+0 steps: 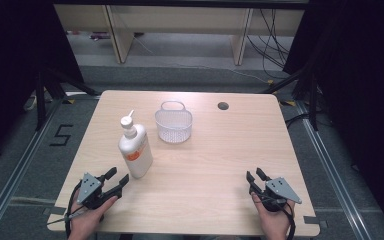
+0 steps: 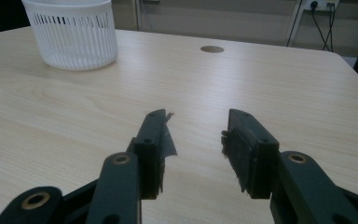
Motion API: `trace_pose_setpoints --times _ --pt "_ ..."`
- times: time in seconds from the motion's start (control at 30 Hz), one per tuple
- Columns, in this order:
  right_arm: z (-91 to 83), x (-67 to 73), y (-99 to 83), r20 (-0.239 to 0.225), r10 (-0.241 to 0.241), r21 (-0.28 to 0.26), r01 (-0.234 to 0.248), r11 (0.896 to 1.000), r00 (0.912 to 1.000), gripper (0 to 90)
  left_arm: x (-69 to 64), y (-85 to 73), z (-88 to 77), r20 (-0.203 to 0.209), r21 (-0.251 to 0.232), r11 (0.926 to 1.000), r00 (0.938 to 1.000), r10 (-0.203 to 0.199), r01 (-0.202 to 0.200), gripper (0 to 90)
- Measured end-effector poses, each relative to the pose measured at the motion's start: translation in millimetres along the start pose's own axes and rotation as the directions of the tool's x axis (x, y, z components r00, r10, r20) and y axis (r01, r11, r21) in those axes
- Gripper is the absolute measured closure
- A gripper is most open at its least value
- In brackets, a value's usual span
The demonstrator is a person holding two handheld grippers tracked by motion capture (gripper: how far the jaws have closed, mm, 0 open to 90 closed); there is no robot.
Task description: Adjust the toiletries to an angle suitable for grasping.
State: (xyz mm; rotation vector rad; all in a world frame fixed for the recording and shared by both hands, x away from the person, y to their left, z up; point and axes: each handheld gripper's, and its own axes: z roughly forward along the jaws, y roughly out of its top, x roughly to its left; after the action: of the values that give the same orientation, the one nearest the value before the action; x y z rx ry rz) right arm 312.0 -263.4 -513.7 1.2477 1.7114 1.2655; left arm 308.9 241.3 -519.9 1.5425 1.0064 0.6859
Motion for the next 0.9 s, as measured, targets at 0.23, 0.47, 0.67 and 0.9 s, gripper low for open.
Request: trace_pose_setpoints --times 0.23,0.47,0.67,0.9 --pt "1.9 -3.1 0.4 -0.012 -0.031 -0.011 0.031 0.999 0.9994 58.0 -15.6 18.3 -10.3 0.027 -0.048 0.9986 0.9993 0.025 -0.024 88.6" --pt "3.1 -2.6 0.1 0.011 -0.011 -0.003 0.011 1.0 0.9999 57.4 -35.0 28.2 -0.8 0.077 -0.03 0.9975 0.9947 0.067 -0.065 89.6" --pt "1.6 -2.7 1.2 -0.004 0.005 0.022 -0.005 1.0 1.0 56.3 -43.1 31.1 11.8 0.09 -0.008 0.9968 0.9927 0.08 -0.079 89.7" --pt "2.4 -4.0 1.0 0.0 -0.014 0.013 0.014 1.0 0.9999 55.3 -46.7 34.8 28.5 0.082 0.015 0.9932 0.9901 0.114 -0.116 89.7"
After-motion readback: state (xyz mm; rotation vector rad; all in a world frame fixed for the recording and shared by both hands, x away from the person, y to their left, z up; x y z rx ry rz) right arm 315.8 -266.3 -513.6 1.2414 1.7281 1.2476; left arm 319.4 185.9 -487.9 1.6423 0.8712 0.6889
